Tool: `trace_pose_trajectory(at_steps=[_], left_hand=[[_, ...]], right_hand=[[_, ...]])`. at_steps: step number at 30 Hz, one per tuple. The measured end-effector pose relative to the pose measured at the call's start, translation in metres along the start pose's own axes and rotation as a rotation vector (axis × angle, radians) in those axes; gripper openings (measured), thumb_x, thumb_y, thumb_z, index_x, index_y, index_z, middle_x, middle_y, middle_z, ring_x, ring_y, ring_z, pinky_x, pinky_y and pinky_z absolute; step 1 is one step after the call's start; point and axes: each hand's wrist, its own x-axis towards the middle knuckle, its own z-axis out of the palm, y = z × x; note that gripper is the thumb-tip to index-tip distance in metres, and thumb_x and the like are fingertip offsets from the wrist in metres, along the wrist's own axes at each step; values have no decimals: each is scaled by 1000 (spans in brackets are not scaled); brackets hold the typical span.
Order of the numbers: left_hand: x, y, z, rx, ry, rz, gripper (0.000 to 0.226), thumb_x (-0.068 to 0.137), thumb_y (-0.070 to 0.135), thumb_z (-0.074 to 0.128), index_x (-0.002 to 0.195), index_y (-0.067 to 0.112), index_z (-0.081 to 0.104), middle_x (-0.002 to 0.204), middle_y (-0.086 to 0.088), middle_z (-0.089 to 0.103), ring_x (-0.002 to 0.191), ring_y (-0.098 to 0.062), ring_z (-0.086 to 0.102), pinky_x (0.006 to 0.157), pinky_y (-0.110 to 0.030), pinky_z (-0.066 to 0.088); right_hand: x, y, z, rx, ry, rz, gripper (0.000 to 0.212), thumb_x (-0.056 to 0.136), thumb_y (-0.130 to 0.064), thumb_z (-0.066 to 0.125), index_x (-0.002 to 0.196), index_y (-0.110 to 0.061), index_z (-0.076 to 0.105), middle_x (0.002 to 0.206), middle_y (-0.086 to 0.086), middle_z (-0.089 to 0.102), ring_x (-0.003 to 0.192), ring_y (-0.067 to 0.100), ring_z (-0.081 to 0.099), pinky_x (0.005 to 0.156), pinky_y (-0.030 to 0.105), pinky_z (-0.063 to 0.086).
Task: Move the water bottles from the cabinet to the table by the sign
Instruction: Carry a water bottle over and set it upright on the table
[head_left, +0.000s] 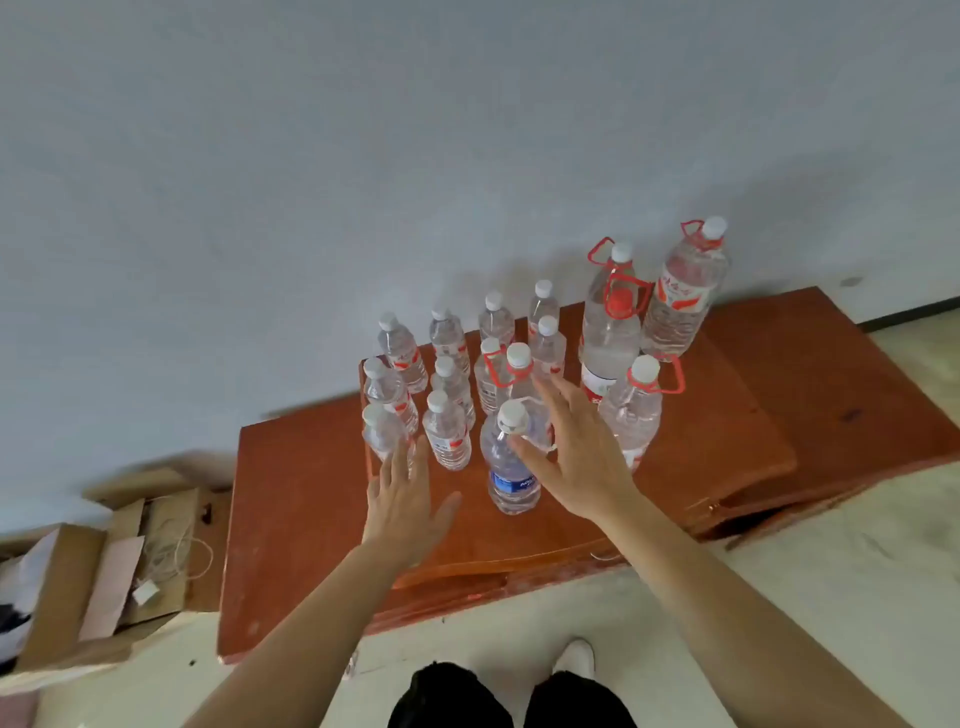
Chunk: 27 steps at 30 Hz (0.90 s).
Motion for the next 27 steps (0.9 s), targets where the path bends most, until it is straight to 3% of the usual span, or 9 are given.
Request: trace_pose_trajectory(at_steps=[2,6,10,13,16,18,20,24,27], left_hand=[[5,0,11,14,-65,3,92,97,61,47,160,25,-10,169,-3,-16,157,-29,-4,124,-55,13],[36,-9,45,-30,-234,44,101,91,61,59,161,28,-5,170,0,-7,156,-27,2,122,-54,20],[75,-6,81,-105,-333,107,113,79,63,73,162,30,3,170,4,1,155,-25,5,122,-53,24],[103,2,108,-180,-342,139,120,67,74,77,160,37,11,169,7,12,155,-23,9,123,-54,22],[119,16,140,-229,-343,191,117,59,86,72,155,47,18,164,15,25,153,-18,19,124,-50,24],[120,25,155,-330,-306,165,103,60,77,79,147,46,33,155,17,39,146,-14,33,121,-44,32],[114,32,157,-438,-246,108,93,61,58,89,140,40,43,149,13,47,139,-15,41,117,-41,38],[105,33,149,-480,-201,72,93,63,39,93,142,32,46,148,7,50,135,-19,46,111,-41,42],[93,29,137,-420,-228,33,89,65,39,91,142,31,45,147,6,50,134,-20,46,111,-42,42]], right_hand=[[4,2,7,27,-37,-71,72,99,-71,37,161,-41,16,166,2,27,148,22,37,111,43,44],[10,10,29,26,-145,-20,66,98,-69,44,156,-43,27,160,0,33,141,21,42,105,42,51],[10,11,44,134,60,10,59,89,-64,65,133,-27,51,130,1,59,115,16,57,92,31,56],[-3,21,51,215,222,57,62,80,-51,82,119,-14,52,110,5,63,97,15,63,77,23,57],[-27,34,59,291,332,189,70,74,-50,85,121,-13,49,110,2,64,92,14,66,72,21,59],[-37,38,67,313,408,230,70,76,-49,82,122,-14,43,112,1,59,95,10,64,77,16,55],[-39,39,71,329,490,235,72,79,-48,79,121,-1,44,114,0,53,103,2,59,83,14,53],[-33,33,77,393,483,297,78,76,-35,80,114,20,40,121,-29,45,104,-5,56,86,12,50],[-34,23,77,472,457,409,83,76,-35,77,127,13,32,117,-15,47,103,-2,59,84,16,54]])
